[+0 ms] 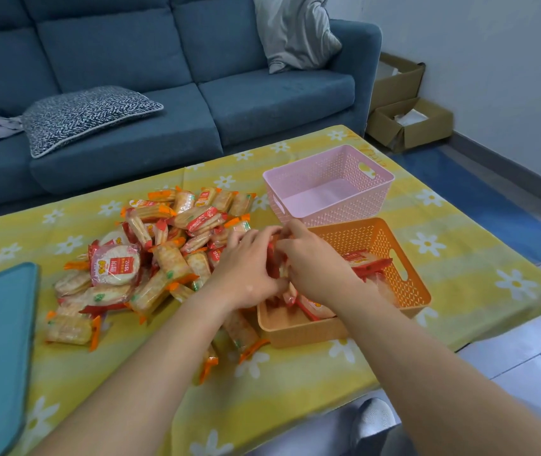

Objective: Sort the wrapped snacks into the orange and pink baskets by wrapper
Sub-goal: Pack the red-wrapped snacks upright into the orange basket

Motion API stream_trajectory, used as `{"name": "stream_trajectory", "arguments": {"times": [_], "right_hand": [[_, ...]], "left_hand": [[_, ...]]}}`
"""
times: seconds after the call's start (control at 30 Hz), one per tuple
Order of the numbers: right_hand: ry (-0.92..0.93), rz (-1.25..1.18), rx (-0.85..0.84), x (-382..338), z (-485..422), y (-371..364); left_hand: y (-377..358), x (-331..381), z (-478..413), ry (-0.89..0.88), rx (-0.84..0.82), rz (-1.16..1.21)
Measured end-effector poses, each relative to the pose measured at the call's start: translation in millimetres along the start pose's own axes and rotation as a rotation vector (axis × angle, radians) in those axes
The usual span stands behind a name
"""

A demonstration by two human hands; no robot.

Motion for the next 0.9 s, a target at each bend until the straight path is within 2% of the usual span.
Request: {"name": "stream_trajectory", "arguments": {"times": [0.1,0.2,0.3,0.33,0.4,0.5,0.67,0.77,0.9], "right_hand": [[0.015,-0.042,0.041,2,1,2],[-0.007,-0.067,0.0,6,2,5],[-0.192,-0.218,-0.018,25,-1,19],[-0.253,-0.197,-0.03,34,0,23],[-0.314,-0.008,-0.137,51,7,23],[-0.324,0.288,-0.43,57,22,9],[-0.282,0.484,-0.556,50,25,3],[-0.282,0.434,-0.455,44,21,13],[-0.272,0.207,-0.27,41,11,37]], "left_hand": [[-1,0,0,-0.023,0.004,-0.063],[-6,2,-1,-0.029,0.019,-0.132],[-11,6,0,-0.048,0.041,-0.193],[-11,6,0,-0.048,0.051,-0.203],[-11,7,0,-0.057,0.073,-0.218],[-9,13,2,-0.124,0.123,-0.277],[-9,21,2,-0.257,0.164,-0.362],[-12,23,0,-0.266,0.162,-0.384],[-17,23,-2,-0.256,0.16,-0.396]]}}
Point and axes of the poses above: each hand's wrist, its own z-axis away from the middle knuckle, its own y-axis out of the back of the hand, x = y × z, the point moved 4 cm from there along -z, towards the middle knuckle, and after that the axes turned 14 degrees about x, right-handed, at the moved point
